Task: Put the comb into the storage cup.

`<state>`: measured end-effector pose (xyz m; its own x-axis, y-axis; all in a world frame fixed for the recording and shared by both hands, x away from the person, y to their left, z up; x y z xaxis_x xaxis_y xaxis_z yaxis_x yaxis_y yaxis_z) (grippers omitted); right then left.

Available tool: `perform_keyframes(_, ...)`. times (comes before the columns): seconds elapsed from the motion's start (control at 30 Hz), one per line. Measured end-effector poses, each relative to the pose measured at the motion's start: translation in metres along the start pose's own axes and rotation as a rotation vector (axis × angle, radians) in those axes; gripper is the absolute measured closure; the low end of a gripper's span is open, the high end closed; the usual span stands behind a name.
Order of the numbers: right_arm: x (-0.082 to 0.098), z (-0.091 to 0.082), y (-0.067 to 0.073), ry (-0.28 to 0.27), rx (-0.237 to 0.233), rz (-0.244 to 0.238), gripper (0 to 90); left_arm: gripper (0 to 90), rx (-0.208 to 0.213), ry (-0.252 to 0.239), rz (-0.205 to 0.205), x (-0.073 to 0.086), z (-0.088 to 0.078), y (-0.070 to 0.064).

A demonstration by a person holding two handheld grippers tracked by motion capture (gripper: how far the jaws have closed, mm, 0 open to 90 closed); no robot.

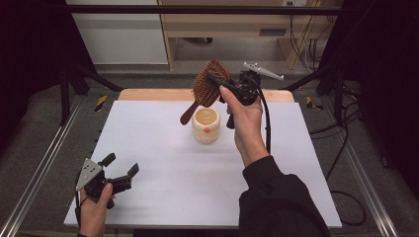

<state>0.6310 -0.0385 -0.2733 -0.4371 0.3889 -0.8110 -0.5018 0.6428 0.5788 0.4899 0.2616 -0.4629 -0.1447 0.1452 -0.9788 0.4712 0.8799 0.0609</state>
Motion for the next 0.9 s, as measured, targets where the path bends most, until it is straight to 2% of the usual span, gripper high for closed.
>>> perform_keyframes(0.27,-0.014,-0.002,-0.006,-0.027,0.016,0.003,53.0,3.4,0.002,0.001,0.0,0.0,0.001,0.0)
perform_keyframes(0.9,-0.027,-0.008,-0.025,-0.04,0.068,-0.013,52.9,3.4,0.009,0.007,0.005,0.001,0.002,-0.002)
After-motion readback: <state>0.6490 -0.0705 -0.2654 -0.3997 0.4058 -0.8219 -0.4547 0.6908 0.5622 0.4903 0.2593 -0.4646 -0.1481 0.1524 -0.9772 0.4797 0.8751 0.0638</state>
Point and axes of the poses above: each handheld gripper's, and its own axes: z roughly forward along the jaws, x roughly out of its underside, y roughly to its left, the point moved 9 cm from there along z, roughly forward along the jaws, and after that the axes turned 9 degrees about z, right-handed, at the moved point
